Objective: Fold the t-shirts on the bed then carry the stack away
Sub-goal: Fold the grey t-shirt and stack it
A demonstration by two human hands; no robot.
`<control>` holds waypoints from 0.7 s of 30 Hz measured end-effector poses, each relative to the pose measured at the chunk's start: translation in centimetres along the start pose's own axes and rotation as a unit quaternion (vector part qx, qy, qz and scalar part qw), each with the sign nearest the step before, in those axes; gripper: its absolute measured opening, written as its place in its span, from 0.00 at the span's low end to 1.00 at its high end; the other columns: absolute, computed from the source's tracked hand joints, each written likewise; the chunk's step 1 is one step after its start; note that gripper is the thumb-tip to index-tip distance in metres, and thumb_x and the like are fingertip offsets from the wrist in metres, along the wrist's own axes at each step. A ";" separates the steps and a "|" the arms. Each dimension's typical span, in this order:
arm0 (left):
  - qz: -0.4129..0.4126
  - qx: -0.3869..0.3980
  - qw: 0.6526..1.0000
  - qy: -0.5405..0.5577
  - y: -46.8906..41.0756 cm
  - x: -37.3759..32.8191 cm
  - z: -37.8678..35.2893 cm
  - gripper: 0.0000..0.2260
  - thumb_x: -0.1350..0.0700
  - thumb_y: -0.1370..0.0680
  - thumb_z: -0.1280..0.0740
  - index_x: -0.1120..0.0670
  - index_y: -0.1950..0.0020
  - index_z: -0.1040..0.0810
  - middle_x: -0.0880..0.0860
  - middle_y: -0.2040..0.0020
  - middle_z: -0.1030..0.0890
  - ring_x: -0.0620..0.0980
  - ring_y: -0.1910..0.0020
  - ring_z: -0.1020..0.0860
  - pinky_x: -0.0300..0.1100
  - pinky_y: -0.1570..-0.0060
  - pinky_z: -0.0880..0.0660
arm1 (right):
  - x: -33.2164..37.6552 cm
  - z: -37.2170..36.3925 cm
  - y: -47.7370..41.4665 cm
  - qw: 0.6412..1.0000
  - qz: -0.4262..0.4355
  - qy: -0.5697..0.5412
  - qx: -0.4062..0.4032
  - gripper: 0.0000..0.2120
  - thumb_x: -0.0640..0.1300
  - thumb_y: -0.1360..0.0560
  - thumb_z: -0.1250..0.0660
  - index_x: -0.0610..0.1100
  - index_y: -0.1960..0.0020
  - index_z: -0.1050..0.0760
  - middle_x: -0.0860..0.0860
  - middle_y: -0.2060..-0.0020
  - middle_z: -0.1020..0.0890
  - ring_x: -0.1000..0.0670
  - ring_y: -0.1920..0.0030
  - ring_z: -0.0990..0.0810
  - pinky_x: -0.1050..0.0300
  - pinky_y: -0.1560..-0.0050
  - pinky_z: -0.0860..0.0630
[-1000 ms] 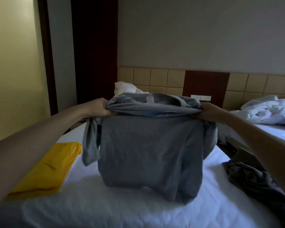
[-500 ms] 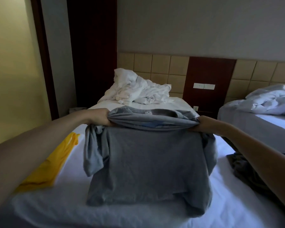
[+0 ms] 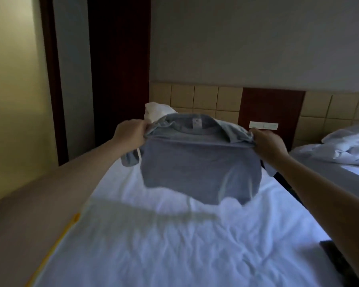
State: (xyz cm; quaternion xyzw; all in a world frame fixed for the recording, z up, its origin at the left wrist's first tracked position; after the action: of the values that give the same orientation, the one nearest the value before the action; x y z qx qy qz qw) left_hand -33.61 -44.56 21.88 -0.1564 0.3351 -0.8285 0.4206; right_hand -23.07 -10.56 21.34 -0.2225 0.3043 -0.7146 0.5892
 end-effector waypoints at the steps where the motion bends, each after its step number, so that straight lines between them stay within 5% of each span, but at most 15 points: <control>1: -0.010 -0.003 1.000 -0.017 0.2 -0.1 -0.7 0.06 0.59 0.24 0.36 0.57 0.49 0.24 0.58 0.56 0.20 0.60 0.57 0.22 0.51 0.59 0.25 | 0.1 -0.5 0.1 1.000 0.008 0.005 -0.003 0.05 0.37 0.26 0.38 0.40 0.50 0.28 0.40 0.56 0.20 0.39 0.54 0.23 0.51 0.58 0.34; 3: 0.008 0.025 0.999 -0.032 1.4 0.1 -3.6 0.07 0.59 0.24 0.37 0.57 0.47 0.24 0.59 0.54 0.20 0.60 0.55 0.22 0.49 0.58 0.25 | 0.2 -2.8 1.7 0.998 0.021 0.041 0.033 0.08 0.39 0.26 0.37 0.41 0.47 0.27 0.41 0.53 0.20 0.40 0.50 0.23 0.50 0.53 0.32; 6: 0.094 0.203 0.973 0.049 6.9 1.0 -12.0 0.15 0.54 0.26 0.31 0.53 0.40 0.25 0.56 0.45 0.21 0.57 0.46 0.22 0.46 0.48 0.26 | 0.2 -9.5 7.6 0.979 0.017 0.061 0.192 0.18 0.52 0.26 0.35 0.46 0.40 0.28 0.44 0.47 0.22 0.42 0.44 0.24 0.54 0.47 0.32; 9: 0.122 0.364 0.906 0.177 17.1 0.2 -20.0 0.38 0.34 0.35 0.28 0.47 0.29 0.33 0.48 0.33 0.28 0.51 0.35 0.28 0.43 0.38 0.31 | 0.9 -17.6 19.0 0.909 0.000 -0.059 0.412 0.45 0.75 0.39 0.39 0.50 0.30 0.33 0.48 0.36 0.27 0.46 0.35 0.30 0.59 0.39 0.35; 11: 0.083 0.293 0.943 0.137 22.3 -0.6 -22.0 0.41 0.22 0.36 0.46 0.45 0.31 0.29 0.43 0.35 0.27 0.45 0.36 0.28 0.40 0.39 0.37 | 1.4 -19.5 24.7 0.926 0.002 -0.088 0.368 0.41 0.76 0.33 0.49 0.52 0.28 0.35 0.54 0.32 0.30 0.48 0.31 0.33 0.55 0.32 0.39; 13: 0.056 0.161 0.976 0.132 24.3 -0.8 -22.0 0.35 0.26 0.28 0.53 0.47 0.42 0.19 0.45 0.43 0.19 0.45 0.44 0.22 0.38 0.46 0.37 | 1.4 -19.7 26.7 0.965 0.032 -0.113 0.236 0.30 0.67 0.23 0.54 0.51 0.37 0.24 0.54 0.38 0.23 0.47 0.37 0.25 0.49 0.39 0.31; 16: 0.042 0.063 0.992 0.103 24.0 -0.3 -20.5 0.31 0.35 0.21 0.56 0.49 0.48 0.16 0.52 0.44 0.18 0.47 0.45 0.26 0.41 0.48 0.37 | 1.7 -17.5 26.2 0.981 0.057 -0.123 0.136 0.19 0.51 0.28 0.45 0.52 0.44 0.19 0.52 0.43 0.19 0.45 0.43 0.20 0.48 0.43 0.28; 21: -0.018 -0.009 0.990 0.142 25.8 -2.3 -17.7 0.26 0.42 0.18 0.50 0.56 0.45 0.17 0.56 0.43 0.20 0.51 0.44 0.26 0.44 0.42 0.34 | 2.5 -15.4 27.7 0.969 0.096 -0.209 0.094 0.19 0.45 0.28 0.41 0.50 0.38 0.24 0.52 0.42 0.21 0.52 0.39 0.29 0.54 0.36 0.41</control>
State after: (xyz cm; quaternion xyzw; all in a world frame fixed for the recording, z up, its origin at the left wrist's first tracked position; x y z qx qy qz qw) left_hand -26.49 -46.09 -8.68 -0.0473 0.3958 -0.8467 0.3525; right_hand -14.41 -13.65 -9.11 -0.2804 0.1255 -0.6178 0.7239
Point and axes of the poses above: each hand's wrist, its own y-axis away from the middle knuckle, its own z-axis out of the back of the hand, x = y × z, the point moved 7 cm from there along -y, towards the middle knuckle
